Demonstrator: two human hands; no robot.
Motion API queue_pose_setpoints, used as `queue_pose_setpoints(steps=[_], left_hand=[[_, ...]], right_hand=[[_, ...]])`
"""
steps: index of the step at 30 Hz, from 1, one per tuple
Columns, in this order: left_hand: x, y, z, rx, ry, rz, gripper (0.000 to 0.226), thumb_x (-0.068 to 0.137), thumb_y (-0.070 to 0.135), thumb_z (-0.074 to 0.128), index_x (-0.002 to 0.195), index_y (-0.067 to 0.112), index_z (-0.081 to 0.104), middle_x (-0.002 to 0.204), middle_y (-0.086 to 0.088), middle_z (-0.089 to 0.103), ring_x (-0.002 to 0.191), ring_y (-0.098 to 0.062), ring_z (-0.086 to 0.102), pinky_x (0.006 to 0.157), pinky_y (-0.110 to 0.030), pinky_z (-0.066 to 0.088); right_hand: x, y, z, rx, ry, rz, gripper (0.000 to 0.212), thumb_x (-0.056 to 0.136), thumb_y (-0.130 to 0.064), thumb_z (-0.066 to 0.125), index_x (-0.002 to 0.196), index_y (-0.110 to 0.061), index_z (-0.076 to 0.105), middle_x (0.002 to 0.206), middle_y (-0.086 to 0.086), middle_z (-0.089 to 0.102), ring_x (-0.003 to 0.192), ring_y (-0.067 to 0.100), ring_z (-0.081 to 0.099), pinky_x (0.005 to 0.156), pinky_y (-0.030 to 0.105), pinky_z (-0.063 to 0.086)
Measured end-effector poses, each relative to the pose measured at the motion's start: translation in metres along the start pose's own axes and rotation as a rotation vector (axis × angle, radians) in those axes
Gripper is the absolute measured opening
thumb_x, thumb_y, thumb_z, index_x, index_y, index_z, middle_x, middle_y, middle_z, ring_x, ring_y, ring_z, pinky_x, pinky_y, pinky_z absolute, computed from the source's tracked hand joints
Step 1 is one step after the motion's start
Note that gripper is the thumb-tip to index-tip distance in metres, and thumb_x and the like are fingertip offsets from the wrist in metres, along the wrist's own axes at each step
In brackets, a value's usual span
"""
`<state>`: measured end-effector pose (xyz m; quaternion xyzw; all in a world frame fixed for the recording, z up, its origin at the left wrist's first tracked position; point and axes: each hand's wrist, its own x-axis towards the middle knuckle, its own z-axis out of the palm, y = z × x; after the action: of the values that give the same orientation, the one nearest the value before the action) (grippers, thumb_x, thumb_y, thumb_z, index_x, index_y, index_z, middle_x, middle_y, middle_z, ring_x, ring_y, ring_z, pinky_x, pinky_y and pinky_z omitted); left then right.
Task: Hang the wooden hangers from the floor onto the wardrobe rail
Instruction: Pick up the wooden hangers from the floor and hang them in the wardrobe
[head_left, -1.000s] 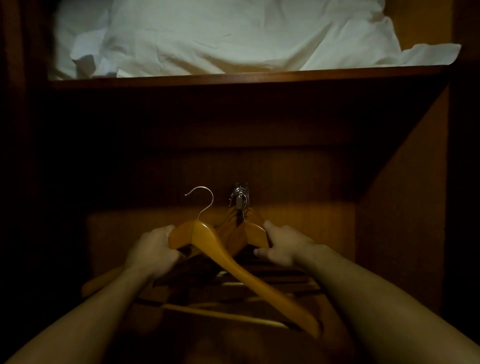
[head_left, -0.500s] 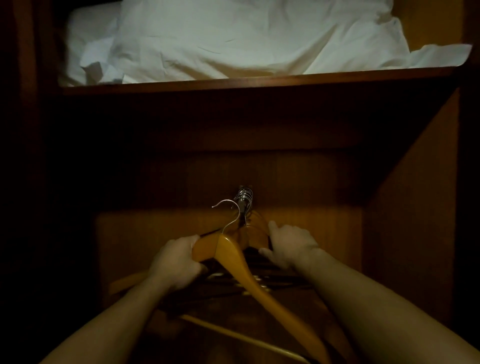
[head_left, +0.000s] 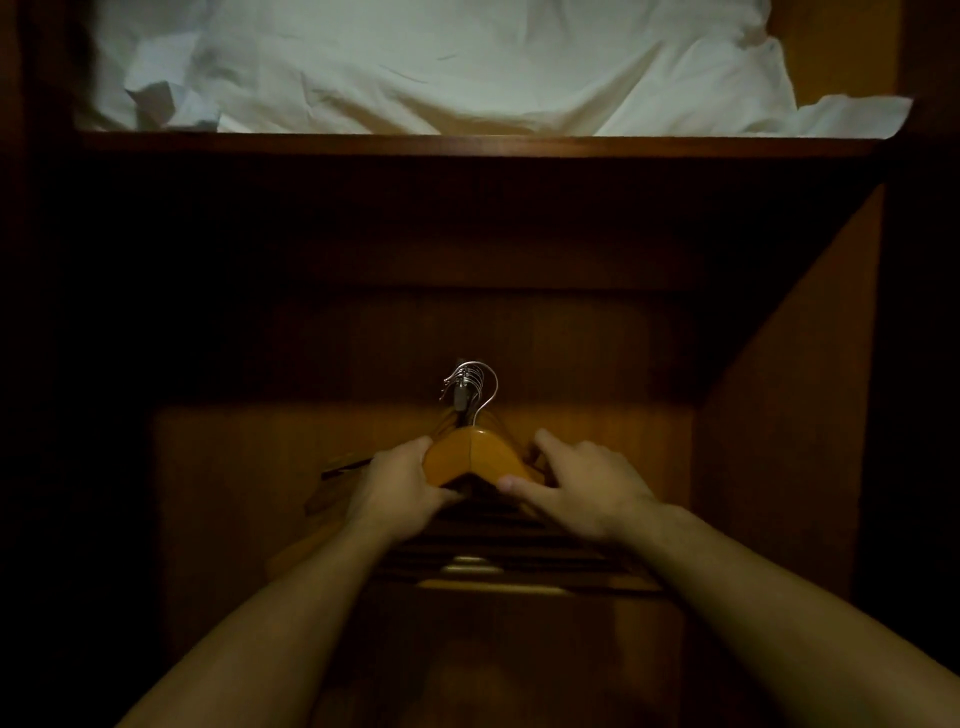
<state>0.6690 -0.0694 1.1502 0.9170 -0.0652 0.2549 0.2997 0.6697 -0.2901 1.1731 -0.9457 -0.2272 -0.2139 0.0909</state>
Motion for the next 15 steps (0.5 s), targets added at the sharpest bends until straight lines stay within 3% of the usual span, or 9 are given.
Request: queue_pose_setpoints(steps=[6, 9, 15], left_hand=[[0.007, -0.008, 0.007, -0.026, -0.016, -0.040, 0.032, 0.080, 0.032, 0.082, 0.101, 0.025, 0.059, 0.089, 0.007, 0.064, 0.077, -0.009, 0.060, 0.066, -0.024, 0.043], [0.004, -0.021, 0.012, -0.013, -0.015, -0.072, 0.041, 0.078, 0.035, 0.083, 0.112, 0.026, 0.061, 0.099, 0.008, 0.066, 0.088, -0.009, 0.061, 0.076, -0.027, 0.047], [0.003, -0.025, 0.012, 0.106, -0.008, -0.076, 0.046, 0.081, 0.037, 0.078, 0.121, 0.030, 0.057, 0.101, 0.010, 0.063, 0.088, -0.009, 0.060, 0.077, -0.029, 0.047]], right_hand=[[0.005, -0.002, 0.012, -0.019, 0.017, -0.029, 0.054, 0.092, -0.072, 0.031, 0.110, -0.028, 0.055, 0.087, -0.006, 0.063, 0.078, 0.014, 0.061, 0.076, 0.038, 0.053], [0.004, -0.006, 0.026, -0.035, 0.001, -0.036, 0.051, 0.093, -0.071, 0.030, 0.110, -0.028, 0.053, 0.087, -0.006, 0.061, 0.078, 0.014, 0.058, 0.069, 0.032, 0.044], [0.005, -0.007, 0.037, -0.057, 0.021, -0.017, 0.058, 0.092, -0.074, 0.027, 0.118, -0.028, 0.052, 0.092, -0.002, 0.062, 0.088, 0.021, 0.062, 0.077, 0.037, 0.050]])
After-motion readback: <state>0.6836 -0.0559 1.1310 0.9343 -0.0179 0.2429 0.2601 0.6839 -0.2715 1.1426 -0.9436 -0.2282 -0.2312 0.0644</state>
